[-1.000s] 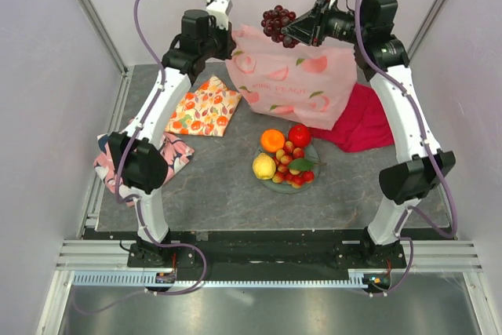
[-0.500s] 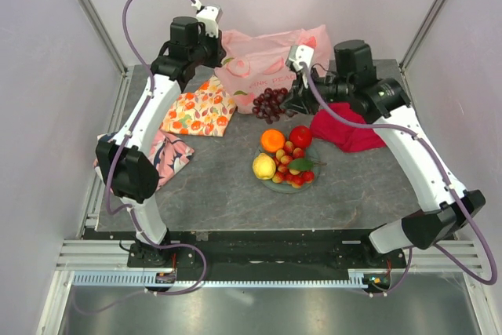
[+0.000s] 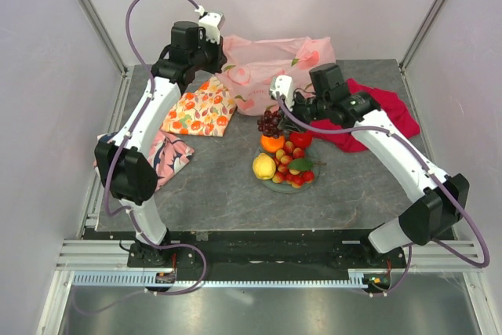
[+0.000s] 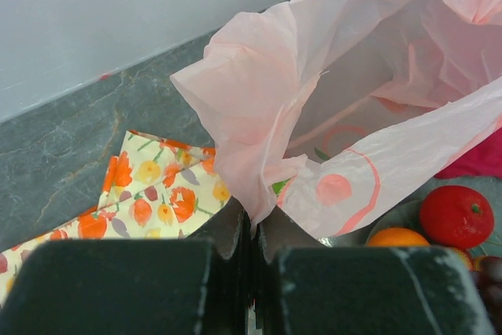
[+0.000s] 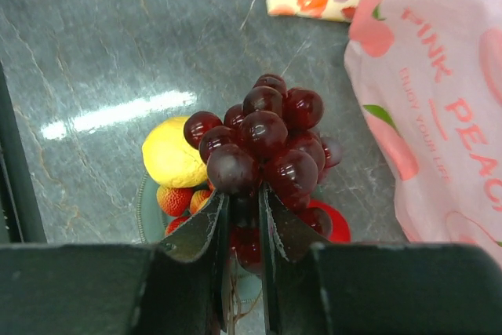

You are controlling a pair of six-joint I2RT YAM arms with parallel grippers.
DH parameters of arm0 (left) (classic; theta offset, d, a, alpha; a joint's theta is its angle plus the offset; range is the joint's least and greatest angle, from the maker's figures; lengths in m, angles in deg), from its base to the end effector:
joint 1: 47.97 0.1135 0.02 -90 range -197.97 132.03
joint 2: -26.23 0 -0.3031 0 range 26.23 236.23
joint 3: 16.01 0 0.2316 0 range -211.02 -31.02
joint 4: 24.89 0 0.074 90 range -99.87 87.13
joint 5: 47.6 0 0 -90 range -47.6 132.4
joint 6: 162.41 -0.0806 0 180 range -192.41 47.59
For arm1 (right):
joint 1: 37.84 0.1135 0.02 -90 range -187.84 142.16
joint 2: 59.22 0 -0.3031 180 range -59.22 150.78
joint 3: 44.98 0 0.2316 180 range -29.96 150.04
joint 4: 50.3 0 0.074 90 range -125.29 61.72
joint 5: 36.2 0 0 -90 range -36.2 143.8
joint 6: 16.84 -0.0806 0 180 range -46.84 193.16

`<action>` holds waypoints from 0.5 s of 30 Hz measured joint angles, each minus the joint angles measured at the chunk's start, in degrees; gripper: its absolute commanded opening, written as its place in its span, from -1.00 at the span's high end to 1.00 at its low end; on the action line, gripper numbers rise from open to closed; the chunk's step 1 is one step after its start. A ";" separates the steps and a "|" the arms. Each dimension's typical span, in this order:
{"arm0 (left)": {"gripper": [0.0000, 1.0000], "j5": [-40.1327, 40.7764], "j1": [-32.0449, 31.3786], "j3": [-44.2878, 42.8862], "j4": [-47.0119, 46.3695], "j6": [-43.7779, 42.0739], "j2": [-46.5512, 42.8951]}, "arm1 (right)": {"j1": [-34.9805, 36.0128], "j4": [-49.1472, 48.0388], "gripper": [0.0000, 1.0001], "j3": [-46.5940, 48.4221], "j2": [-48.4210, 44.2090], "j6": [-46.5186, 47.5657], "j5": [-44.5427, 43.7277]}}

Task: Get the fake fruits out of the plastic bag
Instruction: Place the fake fruit on the plate.

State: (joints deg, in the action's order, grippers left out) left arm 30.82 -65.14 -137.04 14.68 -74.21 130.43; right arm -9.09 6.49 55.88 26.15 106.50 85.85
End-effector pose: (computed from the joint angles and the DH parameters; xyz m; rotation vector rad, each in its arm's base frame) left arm 0.4320 -0.1504 0.4153 0.4565 1.9246 -0.3739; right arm 0.2649 0.1941 0.3835 -1.3852 1.7445 0.5939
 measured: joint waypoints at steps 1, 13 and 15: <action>0.97 -0.24 0.00 0.48 0.00 -0.04 -0.28 | 0.61 -0.96 0.99 -1.16 0.09 0.22 -0.68; 0.97 -1.84 0.02 4.17 0.83 -0.26 -1.97 | 7.91 -5.38 0.70 -12.55 1.22 3.26 -12.31; 0.97 -2.27 0.02 4.48 0.87 -0.26 -2.40 | 8.20 -5.62 0.64 -13.70 0.74 3.41 -13.42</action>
State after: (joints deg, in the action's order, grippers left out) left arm 28.55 -65.12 -132.56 15.56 -74.48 128.03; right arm -0.89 0.88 42.18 26.89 109.91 72.43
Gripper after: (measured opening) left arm 0.022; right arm 0.228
